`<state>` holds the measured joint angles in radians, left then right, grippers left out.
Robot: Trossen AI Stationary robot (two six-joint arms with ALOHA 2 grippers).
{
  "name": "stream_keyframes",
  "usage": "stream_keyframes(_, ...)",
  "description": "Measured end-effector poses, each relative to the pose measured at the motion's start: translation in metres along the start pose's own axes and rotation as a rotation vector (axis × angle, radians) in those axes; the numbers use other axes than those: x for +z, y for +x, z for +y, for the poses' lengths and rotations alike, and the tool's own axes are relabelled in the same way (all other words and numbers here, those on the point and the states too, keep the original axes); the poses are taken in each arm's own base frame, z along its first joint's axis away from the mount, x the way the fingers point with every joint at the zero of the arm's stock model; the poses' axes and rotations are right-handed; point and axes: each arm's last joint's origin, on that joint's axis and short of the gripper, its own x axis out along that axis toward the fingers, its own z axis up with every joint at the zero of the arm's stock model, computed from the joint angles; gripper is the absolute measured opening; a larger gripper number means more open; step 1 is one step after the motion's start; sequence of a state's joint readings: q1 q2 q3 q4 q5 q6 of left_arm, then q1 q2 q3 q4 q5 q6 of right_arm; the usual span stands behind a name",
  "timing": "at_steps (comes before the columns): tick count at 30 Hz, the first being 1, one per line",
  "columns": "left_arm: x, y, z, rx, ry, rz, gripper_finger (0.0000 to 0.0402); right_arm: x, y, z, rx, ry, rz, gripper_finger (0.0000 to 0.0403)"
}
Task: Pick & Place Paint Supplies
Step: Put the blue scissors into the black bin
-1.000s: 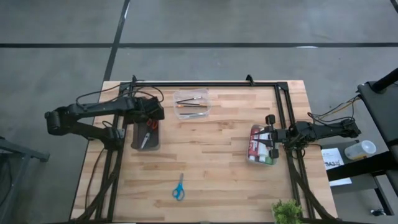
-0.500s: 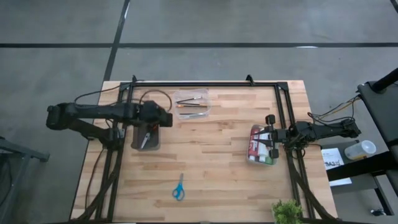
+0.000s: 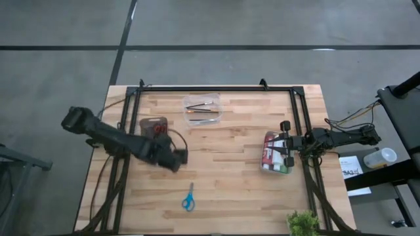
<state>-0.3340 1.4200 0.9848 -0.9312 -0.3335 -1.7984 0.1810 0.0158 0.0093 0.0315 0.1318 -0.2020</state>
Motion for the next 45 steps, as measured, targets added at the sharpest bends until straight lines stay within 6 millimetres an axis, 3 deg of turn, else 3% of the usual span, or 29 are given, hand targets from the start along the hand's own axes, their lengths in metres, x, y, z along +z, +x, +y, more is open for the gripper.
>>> stream_keyframes(12,-0.111,0.010,-0.067,-0.005,0.368,0.177,0.0210,0.000,0.000,0.000,0.000,0.000,0.000,0.0091)
stream_keyframes(22,-0.164,0.041,-0.082,-0.003,0.401,0.327,0.0210,0.000,0.000,0.000,-0.001,0.000,0.000,0.0091)
stream_keyframes(45,-0.170,0.063,-0.065,0.084,0.347,0.320,0.0209,0.000,0.000,0.000,0.000,0.000,0.000,0.0091)
